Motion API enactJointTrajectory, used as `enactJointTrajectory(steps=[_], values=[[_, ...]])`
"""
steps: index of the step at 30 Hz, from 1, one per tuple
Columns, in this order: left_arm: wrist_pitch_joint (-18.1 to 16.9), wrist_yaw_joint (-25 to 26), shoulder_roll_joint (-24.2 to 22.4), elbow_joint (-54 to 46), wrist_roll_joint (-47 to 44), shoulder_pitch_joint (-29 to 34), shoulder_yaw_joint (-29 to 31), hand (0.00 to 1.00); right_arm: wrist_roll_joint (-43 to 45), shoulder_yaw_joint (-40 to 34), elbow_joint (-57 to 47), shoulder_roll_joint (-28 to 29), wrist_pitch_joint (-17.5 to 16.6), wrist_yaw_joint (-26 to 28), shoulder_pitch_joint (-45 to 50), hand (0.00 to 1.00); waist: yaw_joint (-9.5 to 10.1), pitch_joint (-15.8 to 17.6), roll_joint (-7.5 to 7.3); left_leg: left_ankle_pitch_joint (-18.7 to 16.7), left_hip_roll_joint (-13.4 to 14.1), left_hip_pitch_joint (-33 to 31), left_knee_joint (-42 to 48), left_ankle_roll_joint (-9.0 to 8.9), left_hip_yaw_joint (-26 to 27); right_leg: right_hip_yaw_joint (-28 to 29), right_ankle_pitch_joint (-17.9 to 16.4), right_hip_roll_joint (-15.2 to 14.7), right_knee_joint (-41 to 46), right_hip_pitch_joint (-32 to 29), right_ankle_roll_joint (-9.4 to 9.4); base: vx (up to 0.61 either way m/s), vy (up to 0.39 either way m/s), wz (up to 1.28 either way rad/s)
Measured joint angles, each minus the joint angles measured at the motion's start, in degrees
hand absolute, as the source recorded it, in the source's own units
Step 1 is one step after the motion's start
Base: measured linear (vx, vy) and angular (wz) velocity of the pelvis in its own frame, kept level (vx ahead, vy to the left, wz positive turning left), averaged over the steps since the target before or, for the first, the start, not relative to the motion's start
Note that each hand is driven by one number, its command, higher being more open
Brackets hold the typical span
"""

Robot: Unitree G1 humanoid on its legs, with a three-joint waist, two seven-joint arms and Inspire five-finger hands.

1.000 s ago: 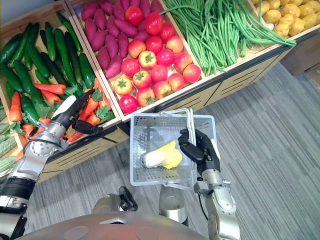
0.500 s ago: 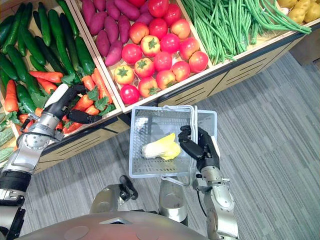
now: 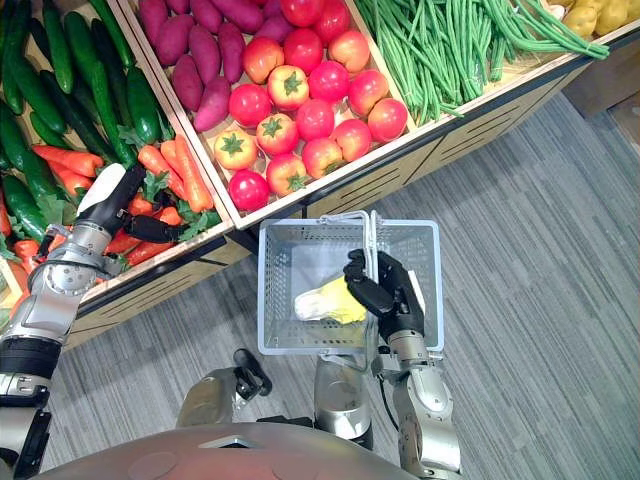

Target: Pick vegetable in the basket

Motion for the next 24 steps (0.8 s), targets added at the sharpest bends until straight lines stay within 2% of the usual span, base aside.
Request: enactJointTrajectory(steps=[9, 14, 17, 22, 24], values=[[5.0, -0.2, -1.2, -6.5, 0.6, 0.1, 0.5, 0.00, 0.2, -1.7, 0.0, 0.0, 0.0, -0.2, 0.5, 0.00, 0.13, 0.0, 0.11, 0.9, -0.1, 2.5, -1.8, -0.26, -0.7, -1.4, 0.1, 0.6, -0.5, 2.6, 0.05, -0.03, -0.068, 0.04], [5.0, -0.2, -1.2, -14.4, -2.0, 0.1, 1.4, 0.00, 0.2, -3.6, 0.0, -0.1, 0.0, 0.0, 0.6, 0.00, 0.48, -0.1, 0.24, 1.7, -0.9, 5.9, -4.5, -0.22, -0.9, -2.5, 0.0, 0.4, -0.5, 5.1, 0.01, -0.02, -0.023, 0.03], [4.0, -0.2, -1.3, -19.1, -2.9, 0.0, 2.5, 0.00, 0.2, -4.4, -0.1, -0.1, 0.0, 0.1, 1.2, 0.00, 0.63, -1.0, 0.85, 2.1, -1.3, 6.8, -5.5, -0.19, -0.9, -3.1, 0.0, 0.4, -0.5, 5.7, 0.00, -0.04, -0.017, 0.02], [2.5, -0.3, -1.5, -19.9, -5.0, 0.1, 2.5, 0.00, 0.2, -6.0, -0.1, -0.2, 0.0, 0.1, 2.6, 0.00, 0.79, -3.5, 2.05, 3.3, -2.0, 9.3, -8.5, -0.28, -0.9, -3.4, 0.0, 0.4, -0.6, 7.0, -0.05, -0.01, -0.007, 0.00], [2.5, -0.4, -1.5, -19.9, -5.2, 0.3, 2.5, 0.00, 0.2, -6.0, -0.1, -0.2, 0.1, 0.1, 3.2, 0.00, 0.86, -4.5, 1.97, 3.6, -2.1, 9.7, -9.2, -0.26, -0.9, -3.7, 0.0, 0.4, -0.6, 7.2, -0.06, -0.04, -0.021, 0.01]])
